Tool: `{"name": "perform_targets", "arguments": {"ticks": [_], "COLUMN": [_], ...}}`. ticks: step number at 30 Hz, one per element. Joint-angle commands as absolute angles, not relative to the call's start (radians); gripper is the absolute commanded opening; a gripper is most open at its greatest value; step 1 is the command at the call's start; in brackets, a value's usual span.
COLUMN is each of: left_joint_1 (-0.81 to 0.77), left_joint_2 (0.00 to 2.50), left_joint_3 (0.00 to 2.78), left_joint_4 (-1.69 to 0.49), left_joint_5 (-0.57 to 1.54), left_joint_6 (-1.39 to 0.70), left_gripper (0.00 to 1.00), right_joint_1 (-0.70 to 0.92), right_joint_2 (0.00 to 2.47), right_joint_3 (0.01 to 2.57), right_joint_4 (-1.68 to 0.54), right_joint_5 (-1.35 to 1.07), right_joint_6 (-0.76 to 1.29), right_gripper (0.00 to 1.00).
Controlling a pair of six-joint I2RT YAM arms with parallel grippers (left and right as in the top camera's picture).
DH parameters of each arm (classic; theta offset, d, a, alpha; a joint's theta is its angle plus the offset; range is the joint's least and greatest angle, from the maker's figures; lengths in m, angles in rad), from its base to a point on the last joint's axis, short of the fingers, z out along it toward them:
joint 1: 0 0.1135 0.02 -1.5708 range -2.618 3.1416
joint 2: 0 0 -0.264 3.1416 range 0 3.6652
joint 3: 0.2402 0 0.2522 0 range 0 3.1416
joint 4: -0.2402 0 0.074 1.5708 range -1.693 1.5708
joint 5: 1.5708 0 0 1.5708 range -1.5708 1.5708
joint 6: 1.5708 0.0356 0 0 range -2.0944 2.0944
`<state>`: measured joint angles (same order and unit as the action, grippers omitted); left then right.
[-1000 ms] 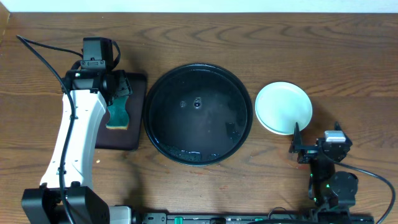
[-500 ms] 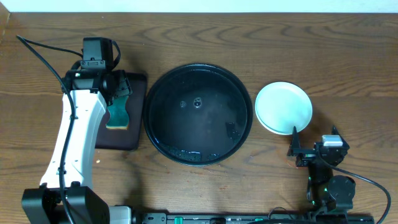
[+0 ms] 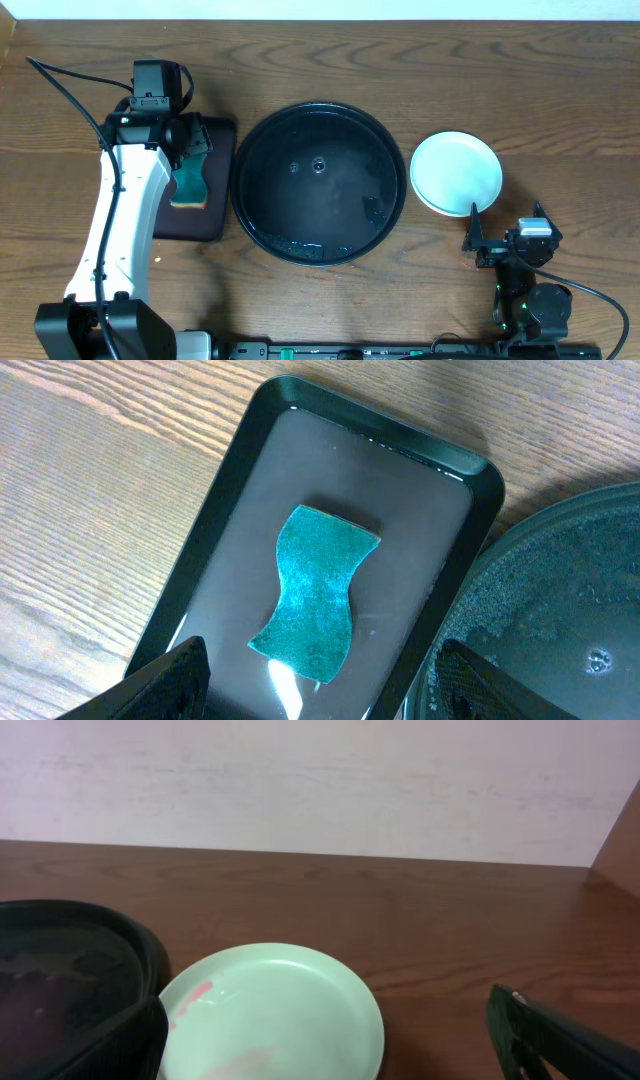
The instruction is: Clean dirty plates on tray and stack at the side
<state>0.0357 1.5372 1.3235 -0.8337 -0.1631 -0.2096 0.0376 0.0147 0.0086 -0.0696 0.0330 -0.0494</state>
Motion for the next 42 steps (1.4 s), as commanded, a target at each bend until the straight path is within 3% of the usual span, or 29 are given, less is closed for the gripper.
{"name": "perform_targets", "arguments": {"ticks": [1,25,32,42], "left_joint_1": [0.036,0.036,0.028,0.027], "left_joint_2": [1.541,1.515,1.316,0.879], "left_joint_3": [1.331,1.327,1.134,0.635], "left_joint_4": [-0.836,-0.822,-0.490,-0.085], "left_joint_5": [-0.165,-0.169,-0.164,-0.164], "left_joint_6": [-0.219,-0.218,-0.218,-0.217], "left_gripper": [0.73,0.73,0.73,0.73], "right_joint_1": [0.027,0.027,0.027,0.027], "right_joint_2": [0.006,0.006,0.006,0.006], "right_joint_3": [0.006,0.006,0.006,0.006], "right_joint_4": [-0.072,-0.072,-0.072,-0.072], "right_joint_5": [0.025,0.025,0.025,0.025], "right_joint_6": [-0.061,-0.061,-0.061,-0.061], "right_gripper": [0.99,0.99,0.99,0.99]}}
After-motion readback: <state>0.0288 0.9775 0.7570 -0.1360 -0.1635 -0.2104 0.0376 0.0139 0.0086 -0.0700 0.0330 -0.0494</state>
